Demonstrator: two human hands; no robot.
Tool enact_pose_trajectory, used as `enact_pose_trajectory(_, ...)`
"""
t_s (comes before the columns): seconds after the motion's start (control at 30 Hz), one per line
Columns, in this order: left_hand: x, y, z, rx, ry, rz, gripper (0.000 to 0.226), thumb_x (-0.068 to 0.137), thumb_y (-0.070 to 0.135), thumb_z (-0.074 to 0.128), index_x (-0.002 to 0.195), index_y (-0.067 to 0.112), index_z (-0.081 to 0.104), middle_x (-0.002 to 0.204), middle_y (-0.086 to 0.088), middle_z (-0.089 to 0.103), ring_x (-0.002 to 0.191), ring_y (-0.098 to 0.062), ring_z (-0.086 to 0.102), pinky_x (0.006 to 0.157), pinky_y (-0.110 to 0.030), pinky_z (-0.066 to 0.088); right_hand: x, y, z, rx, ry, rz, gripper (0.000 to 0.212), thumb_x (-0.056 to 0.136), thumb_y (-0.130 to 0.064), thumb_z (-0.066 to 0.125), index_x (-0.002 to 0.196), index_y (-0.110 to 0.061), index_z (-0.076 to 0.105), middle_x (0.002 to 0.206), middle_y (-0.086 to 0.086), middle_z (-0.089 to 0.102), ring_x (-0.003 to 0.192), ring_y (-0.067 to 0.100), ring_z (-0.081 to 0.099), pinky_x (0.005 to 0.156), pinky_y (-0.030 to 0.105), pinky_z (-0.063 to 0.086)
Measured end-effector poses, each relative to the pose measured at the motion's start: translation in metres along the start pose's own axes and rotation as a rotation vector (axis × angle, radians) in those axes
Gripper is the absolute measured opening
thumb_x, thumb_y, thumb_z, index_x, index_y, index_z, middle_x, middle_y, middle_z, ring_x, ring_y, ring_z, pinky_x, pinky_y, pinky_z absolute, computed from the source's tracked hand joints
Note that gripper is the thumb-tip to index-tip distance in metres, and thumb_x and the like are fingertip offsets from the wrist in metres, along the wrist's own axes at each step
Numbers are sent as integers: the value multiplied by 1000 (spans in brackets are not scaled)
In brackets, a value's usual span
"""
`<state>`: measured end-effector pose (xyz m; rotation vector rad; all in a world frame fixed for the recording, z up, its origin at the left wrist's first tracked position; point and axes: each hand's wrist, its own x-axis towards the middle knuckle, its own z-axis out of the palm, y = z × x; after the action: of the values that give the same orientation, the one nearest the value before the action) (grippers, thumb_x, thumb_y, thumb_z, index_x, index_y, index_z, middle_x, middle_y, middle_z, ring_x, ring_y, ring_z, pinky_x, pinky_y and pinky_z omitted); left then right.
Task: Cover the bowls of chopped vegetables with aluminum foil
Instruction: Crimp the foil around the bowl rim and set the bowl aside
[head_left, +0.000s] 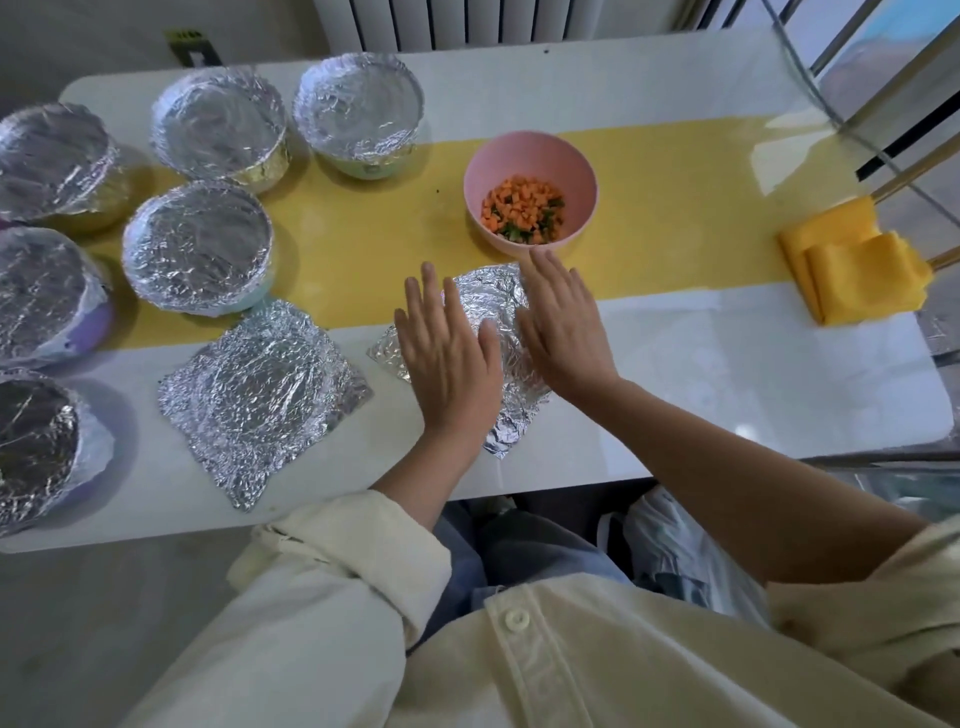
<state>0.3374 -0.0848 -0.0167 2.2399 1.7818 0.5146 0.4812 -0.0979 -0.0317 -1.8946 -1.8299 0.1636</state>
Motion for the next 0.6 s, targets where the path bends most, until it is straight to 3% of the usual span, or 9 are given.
enact_pose_trajectory(0.1, 0, -5, 16, 82, -80, 23, 68, 102, 45, 15, 156, 5, 22, 166, -11, 8, 153, -30, 6, 123, -50, 8, 2, 11, 10, -50, -93, -11, 55, 101, -30, 34, 147, -1, 36, 154, 16, 34, 145, 29, 26, 118, 46, 20)
enact_pose_trajectory(0.23, -1, -17, 26, 27, -110, -33, 66, 103, 43, 19, 156, 4, 20, 165, -13, 15, 152, -29, 16, 122, -47, 17, 3, 14, 18, -7, -74, 24, 55, 101, -32, 35, 147, 0, 36, 153, 16, 35, 143, 30, 30, 117, 38, 23)
enact_pose_trajectory(0.5, -2, -27, 37, -449, 32, -66, 55, 102, 26, 30, 150, 0, 34, 157, -16, 34, 145, -23, 30, 120, -28, 21, 6, 15, 21, 252, -2, 209, 45, 103, -25, 37, 142, -5, 45, 140, 11, 51, 127, 23, 47, 105, 27, 36)
enact_pose_trajectory(0.6, 1, -27, 40, -557, 43, -112, 52, 101, 22, 31, 148, 1, 37, 153, -15, 39, 142, -25, 35, 118, -36, 30, 9, 15, 21, 375, 21, 357, 41, 103, -24, 38, 138, -8, 51, 127, 8, 60, 114, 20, 56, 93, 25, 40)
